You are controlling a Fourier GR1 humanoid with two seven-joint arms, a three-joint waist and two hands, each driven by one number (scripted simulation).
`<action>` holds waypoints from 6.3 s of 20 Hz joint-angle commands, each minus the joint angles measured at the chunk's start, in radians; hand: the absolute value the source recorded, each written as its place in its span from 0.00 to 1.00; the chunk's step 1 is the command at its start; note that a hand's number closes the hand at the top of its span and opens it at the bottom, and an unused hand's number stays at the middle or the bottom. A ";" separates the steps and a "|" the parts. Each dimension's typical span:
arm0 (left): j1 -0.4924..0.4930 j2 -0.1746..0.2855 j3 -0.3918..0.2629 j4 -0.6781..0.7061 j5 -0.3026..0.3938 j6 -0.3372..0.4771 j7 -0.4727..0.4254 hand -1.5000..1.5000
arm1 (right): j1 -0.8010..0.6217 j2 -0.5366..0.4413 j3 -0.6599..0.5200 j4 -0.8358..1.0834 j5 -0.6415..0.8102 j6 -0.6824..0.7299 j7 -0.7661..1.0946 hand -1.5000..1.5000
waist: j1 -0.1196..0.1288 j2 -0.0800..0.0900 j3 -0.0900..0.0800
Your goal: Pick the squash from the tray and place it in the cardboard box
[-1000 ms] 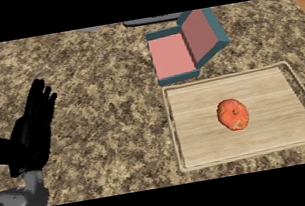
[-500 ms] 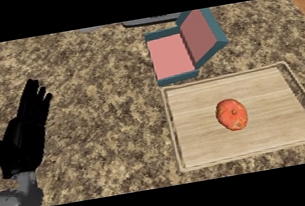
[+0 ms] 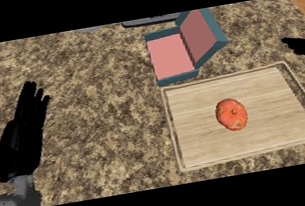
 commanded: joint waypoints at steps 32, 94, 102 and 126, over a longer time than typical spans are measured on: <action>-0.042 -0.107 0.137 0.078 -0.096 -0.135 -0.001 0.50 | 0.072 0.458 0.006 0.019 0.510 0.017 0.068 0.00 | -0.001 0.002 0.000; -0.102 -0.198 0.069 0.003 -0.176 -0.219 0.087 0.50 | -0.512 0.819 0.383 0.391 1.193 -0.369 0.424 1.00 | 0.196 0.028 -0.005; -0.159 -0.228 0.035 0.046 -0.203 -0.205 0.084 0.50 | -0.838 0.820 0.488 0.512 1.080 -0.408 0.680 1.00 | 0.221 0.033 -0.003; -0.143 -0.225 0.088 0.066 -0.211 -0.155 0.076 0.50 | -1.233 0.820 0.422 0.942 1.143 -0.812 1.087 1.00 | 0.100 0.020 -0.003</action>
